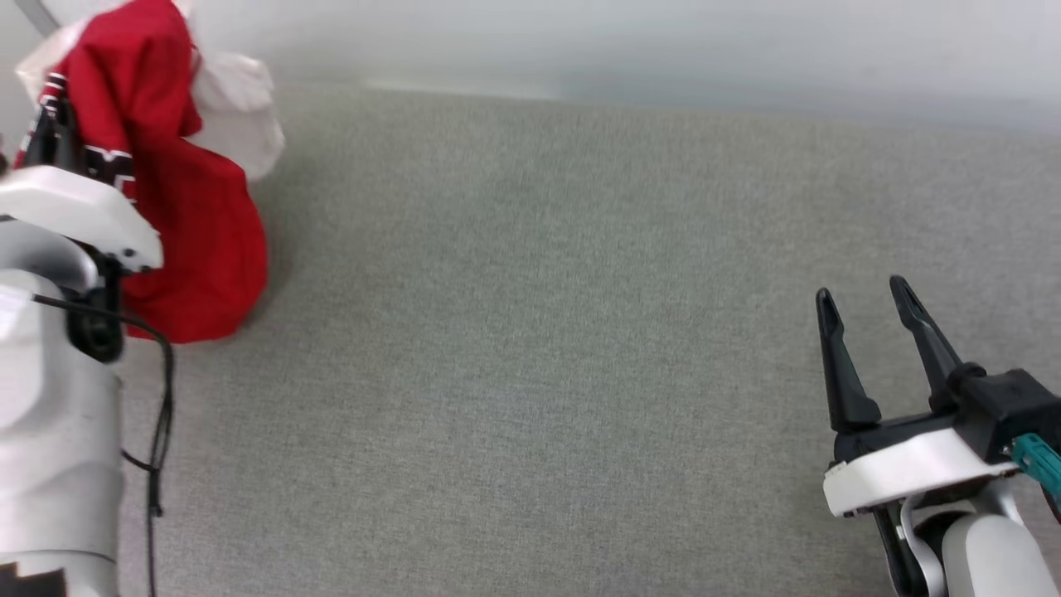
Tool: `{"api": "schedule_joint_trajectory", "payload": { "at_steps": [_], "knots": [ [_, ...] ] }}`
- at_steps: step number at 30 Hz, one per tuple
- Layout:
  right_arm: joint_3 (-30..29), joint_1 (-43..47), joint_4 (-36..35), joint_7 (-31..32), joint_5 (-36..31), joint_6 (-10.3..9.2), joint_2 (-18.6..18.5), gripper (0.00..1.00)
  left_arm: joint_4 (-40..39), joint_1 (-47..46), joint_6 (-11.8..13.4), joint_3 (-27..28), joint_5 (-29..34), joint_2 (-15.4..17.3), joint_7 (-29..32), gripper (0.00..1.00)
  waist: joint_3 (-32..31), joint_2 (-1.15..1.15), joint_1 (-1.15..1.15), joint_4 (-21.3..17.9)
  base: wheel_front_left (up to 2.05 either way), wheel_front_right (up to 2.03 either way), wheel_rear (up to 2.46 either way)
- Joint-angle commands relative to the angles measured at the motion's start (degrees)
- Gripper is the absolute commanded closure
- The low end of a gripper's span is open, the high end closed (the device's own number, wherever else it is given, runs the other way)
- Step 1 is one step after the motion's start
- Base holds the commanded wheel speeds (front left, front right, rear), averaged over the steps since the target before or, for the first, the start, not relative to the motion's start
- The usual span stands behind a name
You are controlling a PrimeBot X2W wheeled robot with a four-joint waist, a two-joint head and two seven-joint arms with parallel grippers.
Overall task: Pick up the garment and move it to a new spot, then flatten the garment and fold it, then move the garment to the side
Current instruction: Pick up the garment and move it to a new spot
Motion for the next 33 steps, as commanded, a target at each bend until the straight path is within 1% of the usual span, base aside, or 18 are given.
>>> {"api": "schedule_joint_trajectory", "payload": {
  "at_steps": [1,8,12,16,22,26,27,30,33],
  "knots": [
    [-0.44,1.02,-0.11,0.13,-0.12,-0.02,0.3,0.0,-0.62,0.95,0.13,-0.51,0.22,-0.8,-0.79,1.0,-2.51,0.0,0.0,-0.4,0.0,0.0,0.0],
    [-1.71,4.68,-0.02,0.51,0.18,-0.02,0.86,0.0,-4.93,5.36,-0.69,-3.39,0.29,-5.69,-3.8,1.0,-7.83,0.0,0.0,-3.11,0.0,0.0,0.0],
    [-2.23,6.3,-0.54,0.87,0.45,-0.02,0.94,0.0,-9.49,8.78,-1.05,-5.43,0.35,-8.66,-4.56,1.0,-9.65,0.0,0.0,-5.5,0.0,0.0,0.0],
    [-2.34,7.42,-1.13,1.33,1.17,-0.02,0.96,0.0,-15.11,12.56,-1.44,-7.71,0.02,-11.58,-4.83,1.0,-10.14,0.0,0.0,-8.11,0.0,0.0,0.0],
    [-2.42,7.85,-1.7,1.43,2.08,-0.02,0.95,0.0,-24.97,18.83,-1.4,-11.54,-0.15,-15.48,-4.66,1.0,-9.21,0.0,0.0,-12.25,0.0,0.0,0.0],
    [-2.59,7.65,-1.72,1.19,2.34,-0.01,0.96,0.0,-30.49,23.47,-1.58,-15.89,-0.92,-17.45,-4.01,1.0,-7.99,0.0,0.0,-13.98,0.0,0.0,0.0],
    [-2.54,7.36,-1.87,1.11,2.44,-0.01,0.97,0.0,-31.47,24.39,-1.27,-16.9,-0.86,-17.63,-3.81,1.0,-7.37,0.0,0.0,-14.39,0.0,0.0,0.0],
    [-2.67,6.09,-1.88,0.81,2.89,-0.02,0.96,0.0,-33.02,27.06,-1.44,-20.83,-1.63,-18.27,-2.8,1.0,-5.37,0.0,0.0,-15.17,0.0,0.0,0.0],
    [-2.25,5.22,-1.51,0.3,3.19,-0.02,0.96,0.0,-32.41,29.2,-1.21,-25.13,-1.65,-18.6,-1.35,1.0,-3.38,0.0,0.0,-15.68,0.0,0.0,0.0]
  ]
}}
